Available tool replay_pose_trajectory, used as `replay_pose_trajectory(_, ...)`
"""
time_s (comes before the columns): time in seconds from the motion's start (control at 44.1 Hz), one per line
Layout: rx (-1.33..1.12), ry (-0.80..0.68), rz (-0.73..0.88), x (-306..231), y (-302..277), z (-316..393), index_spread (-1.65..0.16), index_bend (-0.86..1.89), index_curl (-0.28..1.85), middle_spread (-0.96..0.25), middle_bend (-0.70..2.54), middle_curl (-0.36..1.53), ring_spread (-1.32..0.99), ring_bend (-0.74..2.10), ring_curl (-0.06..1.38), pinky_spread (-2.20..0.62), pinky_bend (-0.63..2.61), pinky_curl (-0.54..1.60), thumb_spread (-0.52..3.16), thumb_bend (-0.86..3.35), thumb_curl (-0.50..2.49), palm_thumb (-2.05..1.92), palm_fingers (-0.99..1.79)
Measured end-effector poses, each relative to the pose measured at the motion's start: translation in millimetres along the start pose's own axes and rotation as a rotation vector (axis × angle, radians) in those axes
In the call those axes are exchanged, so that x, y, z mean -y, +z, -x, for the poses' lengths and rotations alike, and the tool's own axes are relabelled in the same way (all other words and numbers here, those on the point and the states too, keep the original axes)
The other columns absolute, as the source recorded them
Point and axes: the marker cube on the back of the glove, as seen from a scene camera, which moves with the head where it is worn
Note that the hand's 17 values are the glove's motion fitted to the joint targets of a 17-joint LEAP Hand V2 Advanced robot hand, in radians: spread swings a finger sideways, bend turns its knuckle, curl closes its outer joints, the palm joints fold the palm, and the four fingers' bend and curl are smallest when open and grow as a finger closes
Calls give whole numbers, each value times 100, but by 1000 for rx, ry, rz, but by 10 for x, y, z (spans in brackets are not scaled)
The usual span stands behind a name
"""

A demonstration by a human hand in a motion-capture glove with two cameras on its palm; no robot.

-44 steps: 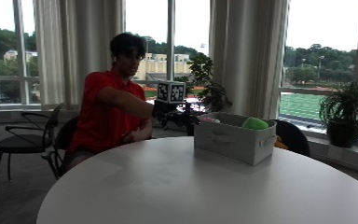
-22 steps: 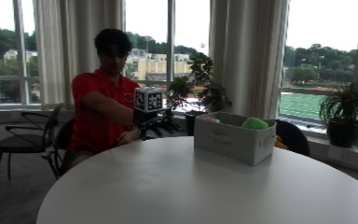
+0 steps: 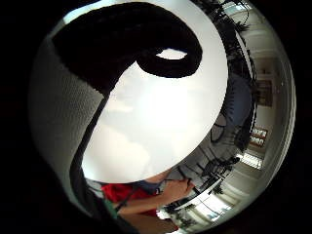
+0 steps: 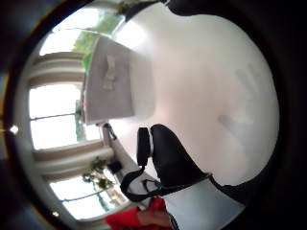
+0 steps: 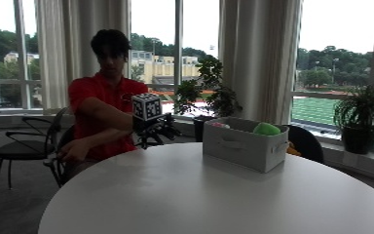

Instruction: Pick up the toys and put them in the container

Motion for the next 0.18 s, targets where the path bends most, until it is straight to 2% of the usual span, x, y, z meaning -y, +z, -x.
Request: replay_pose_trajectory(0.182, -27, 8, -19, 44, -66, -61, -39, 15, 25, -10, 15, 28, -3, 31, 23, 10, 112, 31, 116, -3, 30, -2, -10)
